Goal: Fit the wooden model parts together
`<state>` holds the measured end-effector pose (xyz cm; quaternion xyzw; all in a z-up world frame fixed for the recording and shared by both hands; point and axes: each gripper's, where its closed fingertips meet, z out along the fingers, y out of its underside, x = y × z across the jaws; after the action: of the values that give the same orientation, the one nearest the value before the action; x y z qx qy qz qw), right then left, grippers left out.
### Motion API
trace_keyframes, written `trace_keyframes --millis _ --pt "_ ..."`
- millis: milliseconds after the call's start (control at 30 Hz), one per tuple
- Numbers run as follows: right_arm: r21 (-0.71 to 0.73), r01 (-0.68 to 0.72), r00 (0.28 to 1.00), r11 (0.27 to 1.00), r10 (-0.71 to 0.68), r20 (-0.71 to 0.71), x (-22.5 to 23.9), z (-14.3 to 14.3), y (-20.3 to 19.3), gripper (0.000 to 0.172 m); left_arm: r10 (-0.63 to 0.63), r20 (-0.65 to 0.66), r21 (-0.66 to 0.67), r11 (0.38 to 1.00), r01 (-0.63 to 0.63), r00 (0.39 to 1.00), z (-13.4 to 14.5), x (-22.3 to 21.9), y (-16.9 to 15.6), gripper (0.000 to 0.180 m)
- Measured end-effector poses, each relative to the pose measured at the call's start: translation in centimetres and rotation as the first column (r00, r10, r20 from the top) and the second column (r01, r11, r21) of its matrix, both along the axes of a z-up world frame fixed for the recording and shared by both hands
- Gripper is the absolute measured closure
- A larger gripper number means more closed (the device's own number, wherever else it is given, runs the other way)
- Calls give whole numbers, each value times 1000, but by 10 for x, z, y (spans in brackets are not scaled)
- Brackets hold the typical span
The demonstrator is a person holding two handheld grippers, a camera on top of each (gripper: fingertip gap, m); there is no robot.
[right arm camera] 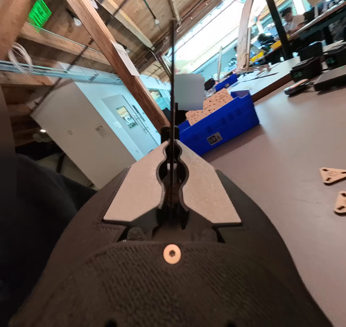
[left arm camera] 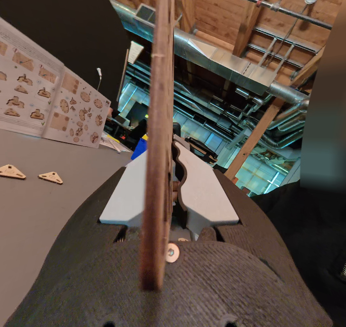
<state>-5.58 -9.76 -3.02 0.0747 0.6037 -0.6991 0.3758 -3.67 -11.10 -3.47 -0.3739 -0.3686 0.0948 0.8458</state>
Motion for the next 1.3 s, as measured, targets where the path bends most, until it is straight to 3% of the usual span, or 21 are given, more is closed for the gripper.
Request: trace_keyframes --millis 133,233,300,333,367,433,500,567,600,633,700,733,767,800,900,933,967,1033,1067,1233,1300 --pt "-137 51 998 989 -44 54 -13 26 15 172 10 -30 -97 995 -13 999 0 9 8 176" --pt "-269 144 984 952 -110 138 -41 55 40 172 131 3 -186 974 -128 991 -3 12 -4 154" --pt "-340 216 969 915 -158 190 -64 72 61 172 220 -11 -350 913 -210 975 2 18 -8 155" --pt "-355 247 962 901 -184 202 -74 78 71 172 314 -16 -471 835 -284 949 1 19 -15 155" --pt "-360 277 955 891 -216 203 -84 82 78 172 419 -47 -596 716 -362 907 1 19 -25 155" --pt "-364 338 940 868 -290 181 -99 86 91 172 594 -180 -774 406 -485 784 5 24 -49 155" --pt "-364 387 922 847 -345 176 -111 87 99 172 697 -357 -768 160 -620 622 23 36 -69 147" --pt "-365 410 911 836 -359 203 -117 87 103 172 760 -484 -632 39 -774 434 46 53 -79 132" --pt "-365 413 909 835 -353 222 -118 86 104 172 745 -485 -635 61 -770 459 47 54 -72 135" --pt "-361 412 908 837 -344 239 -118 85 102 172 724 -419 -692 136 -709 548 38 48 -61 147" --pt "-345 406 908 846 -331 256 -115 82 98 172 675 -158 -761 382 -525 721 18 37 -40 169" --pt "-335 404 909 851 -330 256 -113 80 95 172 616 -51 -727 517 -452 786 16 35 -27 176" --pt "-328 402 910 855 -331 250 -111 79 92 172 581 11 -681 600 -419 814 19 33 -20 179" --pt "-326 400 911 857 -334 241 -109 79 91 172 615 39 -668 602 -438 787 20 28 -25 180" --pt "-332 398 914 855 -337 226 -106 81 91 172 791 -16 -708 423 -566 611 27 11 -52 180" --pt "-335 397 914 854 -335 228 -107 81 92 172 826 -29 -688 392 -610 563 33 5 -58 180" --pt "-337 397 914 854 -334 231 -107 81 92 172 799 -35 -674 425 -604 600 36 -3 -49 180" --pt "-337 398 913 853 -333 235 -110 77 92 172 676 64 -662 579 -476 734 29 -25 -20 180" --pt "-330 398 912 856 -332 241 -111 74 91 172 630 94 -628 638 -446 771 28 -35 -11 180" --pt "-304 379 914 874 -302 271 -113 66 85 172 462 206 -497 809 -315 862 -1 -71 11 179" --pt "-298 362 917 884 -280 284 -110 66 83 172 288 206 -439 882 -175 935 -14 -72 37 131"
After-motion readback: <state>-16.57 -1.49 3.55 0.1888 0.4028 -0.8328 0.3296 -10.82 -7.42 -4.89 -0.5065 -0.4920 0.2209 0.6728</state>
